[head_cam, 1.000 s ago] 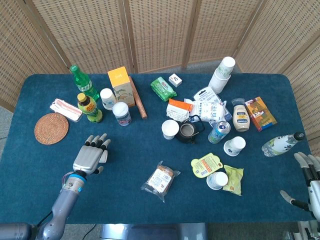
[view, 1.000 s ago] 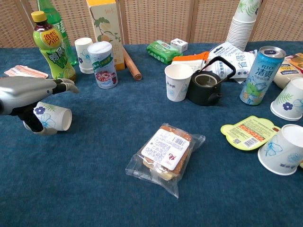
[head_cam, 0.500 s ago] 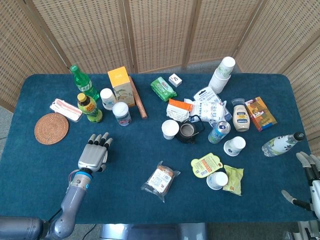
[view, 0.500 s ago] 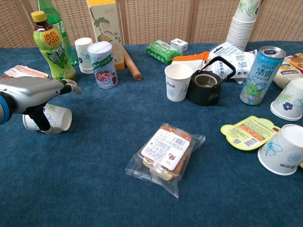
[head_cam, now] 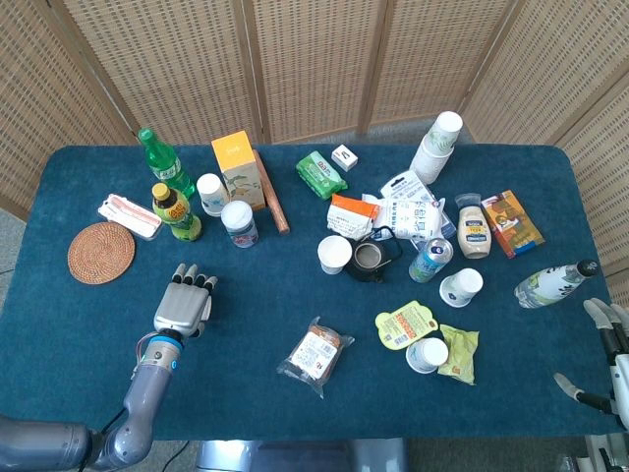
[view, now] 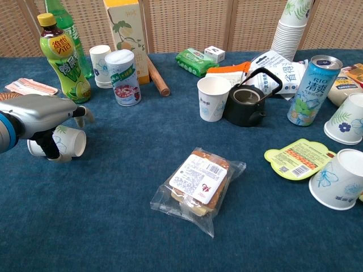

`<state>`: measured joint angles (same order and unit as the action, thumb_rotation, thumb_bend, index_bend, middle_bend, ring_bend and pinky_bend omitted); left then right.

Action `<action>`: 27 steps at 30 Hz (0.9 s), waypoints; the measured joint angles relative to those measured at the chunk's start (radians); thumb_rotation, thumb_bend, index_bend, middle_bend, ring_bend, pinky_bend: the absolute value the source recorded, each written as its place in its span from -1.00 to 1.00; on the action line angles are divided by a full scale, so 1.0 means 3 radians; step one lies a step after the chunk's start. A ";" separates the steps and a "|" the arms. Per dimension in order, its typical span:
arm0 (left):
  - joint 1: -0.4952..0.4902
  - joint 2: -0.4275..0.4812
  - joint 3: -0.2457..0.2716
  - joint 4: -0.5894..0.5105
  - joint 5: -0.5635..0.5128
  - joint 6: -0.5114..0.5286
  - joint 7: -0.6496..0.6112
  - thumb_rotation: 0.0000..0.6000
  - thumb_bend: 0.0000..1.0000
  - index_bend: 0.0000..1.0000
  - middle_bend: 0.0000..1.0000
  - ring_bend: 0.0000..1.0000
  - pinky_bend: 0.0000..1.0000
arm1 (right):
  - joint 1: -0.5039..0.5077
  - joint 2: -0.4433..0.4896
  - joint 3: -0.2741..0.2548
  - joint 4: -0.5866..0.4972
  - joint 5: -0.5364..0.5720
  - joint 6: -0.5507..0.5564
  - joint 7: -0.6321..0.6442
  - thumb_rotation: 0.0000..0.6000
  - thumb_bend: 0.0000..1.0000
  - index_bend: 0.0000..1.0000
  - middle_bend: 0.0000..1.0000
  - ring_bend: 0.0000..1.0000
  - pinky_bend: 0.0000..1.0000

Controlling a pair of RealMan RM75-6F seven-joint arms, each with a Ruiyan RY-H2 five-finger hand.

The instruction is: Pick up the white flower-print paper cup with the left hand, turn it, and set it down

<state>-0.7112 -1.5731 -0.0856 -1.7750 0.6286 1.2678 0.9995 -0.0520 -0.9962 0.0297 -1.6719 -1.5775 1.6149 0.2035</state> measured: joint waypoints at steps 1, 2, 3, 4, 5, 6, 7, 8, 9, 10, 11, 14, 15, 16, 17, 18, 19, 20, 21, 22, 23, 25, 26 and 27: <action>-0.0004 -0.0003 0.0003 0.0001 -0.0005 0.0013 0.0006 1.00 -0.33 -0.63 -0.38 -1.00 -0.98 | 0.0000 0.0000 0.0000 0.0000 -0.0001 -0.0001 0.0002 1.00 -0.81 -1.00 -1.00 -1.00 -0.86; -0.0007 -0.0005 0.0004 0.0001 -0.0009 0.0022 0.0010 1.00 -0.32 -0.62 -0.35 -1.00 -0.98 | 0.0001 0.0000 -0.0001 0.0001 -0.0002 -0.0002 0.0000 1.00 -0.81 -1.00 -1.00 -1.00 -0.86; -0.0010 -0.0008 0.0006 0.0002 -0.0012 0.0030 0.0015 1.00 -0.32 -0.61 -0.33 -0.99 -0.97 | 0.0001 -0.0001 -0.0002 0.0001 -0.0003 -0.0002 0.0000 1.00 -0.81 -1.00 -1.00 -1.00 -0.86; -0.0013 -0.0011 0.0009 0.0003 -0.0016 0.0040 0.0022 1.00 -0.31 -0.59 -0.30 -0.97 -0.96 | 0.0001 -0.0001 -0.0003 0.0000 -0.0005 -0.0003 0.0001 1.00 -0.81 -1.00 -1.00 -1.00 -0.86; -0.0017 -0.0017 0.0014 0.0004 -0.0019 0.0050 0.0028 1.00 -0.30 -0.57 -0.27 -0.95 -0.93 | 0.0001 0.0000 -0.0003 -0.0001 -0.0006 -0.0003 0.0002 1.00 -0.81 -1.00 -1.00 -1.00 -0.86; -0.0020 -0.0020 0.0018 0.0005 -0.0018 0.0054 0.0028 1.00 -0.30 -0.56 -0.26 -0.92 -0.91 | 0.0001 0.0000 -0.0003 -0.0001 -0.0006 -0.0003 0.0003 1.00 -0.81 -1.00 -1.00 -1.00 -0.86; -0.0020 -0.0021 0.0019 0.0005 -0.0015 0.0056 0.0023 1.00 -0.30 -0.54 -0.26 -0.90 -0.89 | 0.0001 0.0001 -0.0003 -0.0001 -0.0006 -0.0004 0.0006 1.00 -0.81 -1.00 -1.00 -1.00 -0.86; -0.0018 -0.0021 0.0021 0.0004 -0.0008 0.0059 0.0010 1.00 -0.30 -0.53 -0.25 -0.87 -0.87 | 0.0001 0.0001 -0.0003 0.0000 -0.0004 -0.0006 0.0007 1.00 -0.81 -1.00 -1.00 -1.00 -0.86; -0.0017 -0.0020 0.0022 0.0002 0.0002 0.0061 -0.0003 1.00 -0.29 -0.53 -0.24 -0.85 -0.85 | 0.0002 0.0001 -0.0003 0.0002 -0.0002 -0.0008 0.0007 1.00 -0.81 -1.00 -1.00 -1.00 -0.86; -0.0014 -0.0017 0.0024 -0.0001 0.0017 0.0063 -0.0019 1.00 -0.29 -0.52 -0.23 -0.84 -0.84 | 0.0002 0.0000 -0.0003 0.0003 -0.0001 -0.0010 0.0008 1.00 -0.81 -1.00 -1.00 -1.00 -0.86; -0.0008 -0.0010 0.0026 -0.0006 0.0043 0.0066 -0.0047 1.00 -0.29 -0.51 -0.21 -0.82 -0.81 | 0.0003 0.0000 -0.0004 0.0003 -0.0002 -0.0011 0.0008 1.00 -0.81 -1.00 -1.00 -1.00 -0.86; 0.0016 0.0028 0.0030 -0.0035 0.0117 0.0074 -0.0140 1.00 -0.29 -0.50 -0.19 -0.80 -0.76 | 0.0004 -0.0002 -0.0007 0.0003 -0.0011 -0.0013 0.0002 1.00 -0.81 -1.00 -1.00 -1.00 -0.86; 0.0025 0.0045 0.0031 -0.0048 0.0139 0.0074 -0.0174 1.00 -0.29 -0.50 -0.19 -0.79 -0.75 | 0.0005 -0.0003 -0.0009 0.0002 -0.0013 -0.0014 0.0000 1.00 -0.81 -1.00 -1.00 -1.00 -0.86; 0.0035 0.0064 0.0031 -0.0064 0.0159 0.0073 -0.0212 1.00 -0.29 -0.50 -0.19 -0.79 -0.73 | 0.0005 -0.0004 -0.0010 0.0000 -0.0015 -0.0014 -0.0005 1.00 -0.81 -1.00 -1.00 -1.00 -0.86; 0.0050 0.0092 0.0031 -0.0088 0.0188 0.0070 -0.0267 1.00 -0.29 -0.49 -0.18 -0.78 -0.71 | 0.0005 -0.0005 -0.0011 -0.0001 -0.0018 -0.0015 -0.0009 1.00 -0.81 -1.00 -1.00 -1.00 -0.86; 0.0062 0.0114 0.0030 -0.0108 0.0213 0.0067 -0.0314 1.00 -0.29 -0.49 -0.18 -0.78 -0.68 | 0.0005 -0.0006 -0.0013 -0.0002 -0.0020 -0.0015 -0.0014 1.00 -0.81 -1.00 -1.00 -1.00 -0.86; 0.0077 0.0134 0.0029 -0.0127 0.0243 0.0063 -0.0368 1.00 -0.29 -0.49 -0.18 -0.77 -0.66 | 0.0005 -0.0008 -0.0014 -0.0004 -0.0023 -0.0015 -0.0020 1.00 -0.81 -1.00 -1.00 -1.00 -0.86; 0.0099 0.0161 0.0028 -0.0150 0.0294 0.0059 -0.0454 1.00 -0.29 -0.48 -0.17 -0.76 -0.65 | 0.0006 -0.0007 -0.0014 -0.0008 -0.0024 -0.0014 -0.0023 1.00 -0.81 -1.00 -1.00 -1.00 -0.86; 0.0119 0.0180 0.0029 -0.0166 0.0339 0.0053 -0.0529 1.00 -0.29 -0.48 -0.17 -0.75 -0.62 | 0.0006 -0.0005 -0.0015 -0.0011 -0.0026 -0.0015 -0.0024 1.00 -0.81 -1.00 -1.00 -1.00 -0.86; 0.0141 0.0201 0.0030 -0.0183 0.0385 0.0044 -0.0616 1.00 -0.29 -0.48 -0.17 -0.75 -0.61 | 0.0006 -0.0007 -0.0018 -0.0012 -0.0029 -0.0016 -0.0028 1.00 -0.81 -1.00 -1.00 -1.00 -0.86; 0.0173 0.0230 0.0031 -0.0203 0.0448 0.0025 -0.0749 1.00 -0.29 -0.48 -0.17 -0.74 -0.60 | 0.0006 -0.0009 -0.0018 -0.0012 -0.0030 -0.0016 -0.0034 1.00 -0.81 -1.00 -1.00 -1.00 -0.86; 0.0227 0.0276 0.0038 -0.0226 0.0561 -0.0015 -0.0984 1.00 -0.29 -0.48 -0.16 -0.74 -0.59 | 0.0005 -0.0012 -0.0021 -0.0015 -0.0035 -0.0015 -0.0043 1.00 -0.81 -1.00 -1.00 -1.00 -0.86; 0.0265 0.0307 0.0044 -0.0233 0.0651 -0.0048 -0.1160 1.00 -0.29 -0.48 -0.17 -0.74 -0.58 | 0.0005 -0.0013 -0.0022 -0.0016 -0.0037 -0.0015 -0.0046 1.00 -0.81 -1.00 -1.00 -1.00 -0.86; 0.0295 0.0328 0.0050 -0.0234 0.0724 -0.0072 -0.1303 1.00 -0.29 -0.48 -0.17 -0.74 -0.58 | 0.0005 -0.0013 -0.0022 -0.0017 -0.0038 -0.0015 -0.0050 1.00 -0.81 -1.00 -1.00 -1.00 -0.86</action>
<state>-0.6228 -1.4749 -0.0707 -1.8452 0.8459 1.2462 0.6085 -0.0504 -1.0001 0.0231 -1.6770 -1.5890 1.6104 0.1885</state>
